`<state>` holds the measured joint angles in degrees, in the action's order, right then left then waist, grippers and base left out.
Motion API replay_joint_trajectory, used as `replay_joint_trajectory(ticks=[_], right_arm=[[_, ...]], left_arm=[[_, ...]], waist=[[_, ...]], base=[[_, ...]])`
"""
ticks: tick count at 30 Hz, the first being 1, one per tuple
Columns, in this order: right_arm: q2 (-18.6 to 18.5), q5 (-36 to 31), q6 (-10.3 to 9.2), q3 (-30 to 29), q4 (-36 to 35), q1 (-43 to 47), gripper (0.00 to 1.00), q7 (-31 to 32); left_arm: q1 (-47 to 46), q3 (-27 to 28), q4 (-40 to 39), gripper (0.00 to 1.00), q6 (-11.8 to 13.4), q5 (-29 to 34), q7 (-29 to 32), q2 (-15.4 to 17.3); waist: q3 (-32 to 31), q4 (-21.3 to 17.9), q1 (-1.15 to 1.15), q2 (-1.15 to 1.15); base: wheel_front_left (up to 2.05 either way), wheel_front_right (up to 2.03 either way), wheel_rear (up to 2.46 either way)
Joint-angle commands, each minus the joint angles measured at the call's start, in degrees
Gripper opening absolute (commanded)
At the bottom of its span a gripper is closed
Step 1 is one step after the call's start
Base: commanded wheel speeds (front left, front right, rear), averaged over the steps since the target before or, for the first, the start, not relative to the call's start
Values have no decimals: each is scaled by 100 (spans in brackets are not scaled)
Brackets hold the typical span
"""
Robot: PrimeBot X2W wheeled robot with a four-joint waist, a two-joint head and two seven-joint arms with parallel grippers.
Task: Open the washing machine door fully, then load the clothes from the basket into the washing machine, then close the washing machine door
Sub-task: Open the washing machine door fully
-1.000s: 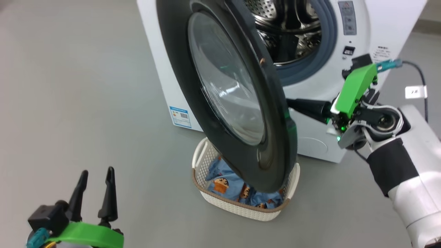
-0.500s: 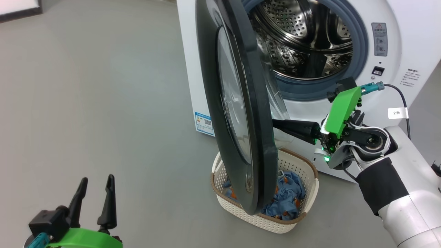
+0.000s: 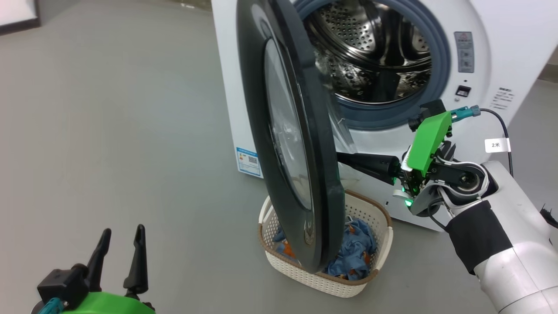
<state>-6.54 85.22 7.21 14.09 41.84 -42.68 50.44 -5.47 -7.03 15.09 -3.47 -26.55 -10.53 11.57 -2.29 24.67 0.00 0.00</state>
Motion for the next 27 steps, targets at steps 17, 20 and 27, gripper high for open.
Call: replay_joint_trajectory(ticks=[17,20,27], right_arm=[[-300,-198,28,-77,-1543,668,100,-319],[-405,-391,28,-26,-2020,947,100,-534],[-612,-978,28,-37,-2757,1538,100,-1338]], left_arm=[[-91,172,-192,100,64,-121,-84,143],[-81,164,-190,100,71,-140,-94,136],[-33,182,-180,100,101,-183,-151,111]], waist=[[-58,-1009,0,0],[-63,-1210,0,0],[-81,-1597,0,0]], base=[[0,0,0],[0,0,0],[0,0,0]])
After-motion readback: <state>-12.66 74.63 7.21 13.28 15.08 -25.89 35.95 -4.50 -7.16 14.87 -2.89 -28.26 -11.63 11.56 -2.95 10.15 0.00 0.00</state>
